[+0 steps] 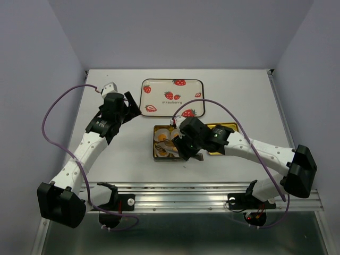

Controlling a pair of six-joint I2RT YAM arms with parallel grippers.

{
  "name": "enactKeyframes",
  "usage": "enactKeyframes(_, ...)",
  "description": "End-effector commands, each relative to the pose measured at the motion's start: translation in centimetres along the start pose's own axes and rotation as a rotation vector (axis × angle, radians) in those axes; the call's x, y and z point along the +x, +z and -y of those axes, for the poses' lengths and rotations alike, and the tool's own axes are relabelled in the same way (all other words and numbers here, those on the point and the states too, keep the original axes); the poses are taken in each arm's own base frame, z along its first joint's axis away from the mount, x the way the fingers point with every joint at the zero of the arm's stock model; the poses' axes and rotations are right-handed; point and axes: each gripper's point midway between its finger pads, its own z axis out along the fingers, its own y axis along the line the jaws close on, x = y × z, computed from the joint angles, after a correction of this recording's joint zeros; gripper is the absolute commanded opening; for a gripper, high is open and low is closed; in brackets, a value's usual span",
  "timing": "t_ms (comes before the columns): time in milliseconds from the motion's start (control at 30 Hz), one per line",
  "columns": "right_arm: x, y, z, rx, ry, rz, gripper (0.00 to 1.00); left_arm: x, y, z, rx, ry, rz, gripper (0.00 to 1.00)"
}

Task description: Pack the cookies

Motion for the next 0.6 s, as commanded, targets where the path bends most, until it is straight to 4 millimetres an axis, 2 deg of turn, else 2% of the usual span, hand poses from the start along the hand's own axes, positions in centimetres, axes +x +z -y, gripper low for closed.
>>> enactKeyframes(0, -3.4, -2.5, -0.6, 0.0, -0.008, 0.114, 0.52, -0.6, -0.6, 0.2, 0.014, 0.004, 0.033, 0.99)
enactKeyframes(100, -3.9, -4.2, -0.7, -0.011, -0.014, 0.135, 0.52, -0.6, -0.6, 0.2, 0.015, 0.005, 0.034, 0.99)
enactKeyframes(200, -4.5, -7.1, -1.0, -0.041, -0.007, 0.19, 0.51, -0.6, -0.7, 0.2, 0.014, 0.008, 0.033, 0.99)
enactKeyframes(300, -4.8, -8.5, 0.7, 0.047, 0.028, 0.237, 0.5, -0.9, -1.0, 0.1, 0.007, 0.006, 0.044, 0.99)
enactKeyframes(400, -5.9, -10.1, 3.9, 0.227, 0.076, 0.31, 0.5, -1.1, -1.1, 0.0, 0.0, 0.006, 0.053, 0.99)
enactKeyframes(500, -7.0, -10.2, 7.5, 0.365, 0.128, 0.325, 0.5, -1.2, -1.0, 0.0, -0.003, 0.007, 0.057, 0.99)
enactKeyframes(533, -7.6, -10.1, 9.0, 0.408, 0.16, 0.336, 0.5, -1.3, -0.9, -0.1, -0.009, 0.007, 0.059, 0.99)
enactKeyframes(567, -7.9, -9.5, 12.7, 0.451, 0.239, 0.318, 0.5, -1.2, -0.9, -0.2, -0.013, 0.006, 0.059, 0.99)
